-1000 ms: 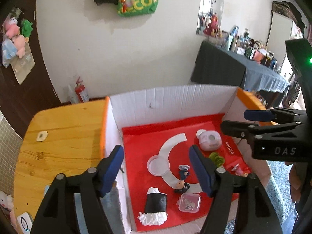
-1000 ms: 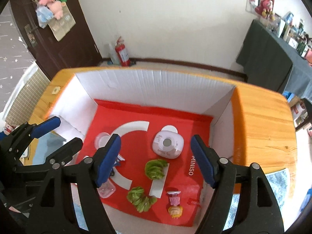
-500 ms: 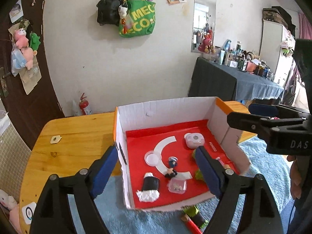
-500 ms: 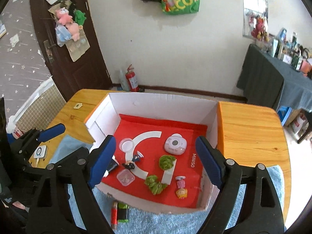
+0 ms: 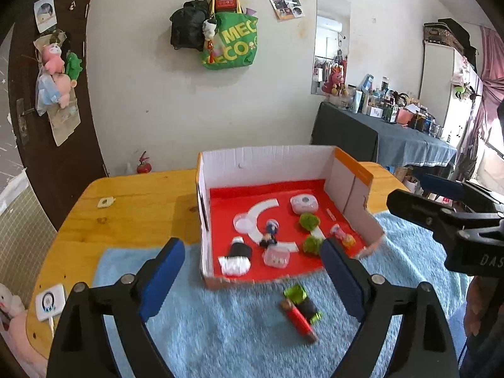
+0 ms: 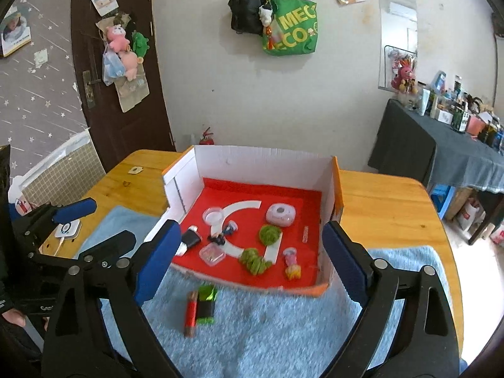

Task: Organize objects
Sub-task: 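Move the left tool to the red cylinder while the right tool approaches the green-wrapped packet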

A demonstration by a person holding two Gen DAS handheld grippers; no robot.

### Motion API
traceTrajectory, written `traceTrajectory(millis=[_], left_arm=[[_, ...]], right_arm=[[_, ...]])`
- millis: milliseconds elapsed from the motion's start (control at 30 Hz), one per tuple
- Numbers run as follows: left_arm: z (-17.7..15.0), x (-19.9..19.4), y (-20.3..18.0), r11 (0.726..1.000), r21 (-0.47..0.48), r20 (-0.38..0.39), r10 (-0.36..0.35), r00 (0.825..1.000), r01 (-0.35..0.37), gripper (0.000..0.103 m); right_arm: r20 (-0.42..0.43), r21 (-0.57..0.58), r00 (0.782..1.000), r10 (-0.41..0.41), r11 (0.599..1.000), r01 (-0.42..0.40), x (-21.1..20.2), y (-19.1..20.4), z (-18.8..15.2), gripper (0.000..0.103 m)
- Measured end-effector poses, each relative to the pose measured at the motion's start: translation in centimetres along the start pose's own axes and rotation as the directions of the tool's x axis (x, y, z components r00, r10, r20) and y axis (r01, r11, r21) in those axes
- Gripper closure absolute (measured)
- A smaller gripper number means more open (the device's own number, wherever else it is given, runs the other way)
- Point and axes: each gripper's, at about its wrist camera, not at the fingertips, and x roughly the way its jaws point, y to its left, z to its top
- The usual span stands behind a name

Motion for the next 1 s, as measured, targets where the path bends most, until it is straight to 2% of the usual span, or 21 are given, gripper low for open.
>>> traceTrajectory(millis=[333, 667, 767, 1000], left_arm=[[-5.4, 0.3, -0.2, 0.998, -0.062, -0.061, -0.011, 0.998, 0.007, 0.013], [-10.3, 3.6, -0.6, 0.993, -0.116, -0.168, -0.023, 0.986, 0.004, 0.013], [-11.1, 4.5, -1.2, 0.994, -0.107, -0.199, -0.026, 0.98, 0.005, 0.013], [-11.3, 5.2, -2.1, 0.994, -0.103, -0.211, -0.042, 0.977, 0.021, 0.013]], right_arm=[[-0.029, 0.014, 0.999, -0.032, 0.999, 0.032, 0.4, 0.1, -5.4, 0.011], [-0.112, 0.053, 0.992, -0.06, 0.996, 0.066, 2.9, -1.0, -10.4, 0.011], [-0.14, 0.069, 0.989, -0.055, 0.995, 0.065, 3.6, -1.5, -11.4, 0.011], [-0.152, 0.08, 0.986, -0.062, 0.994, 0.075, 3.6, -2.3, -11.7, 0.011]])
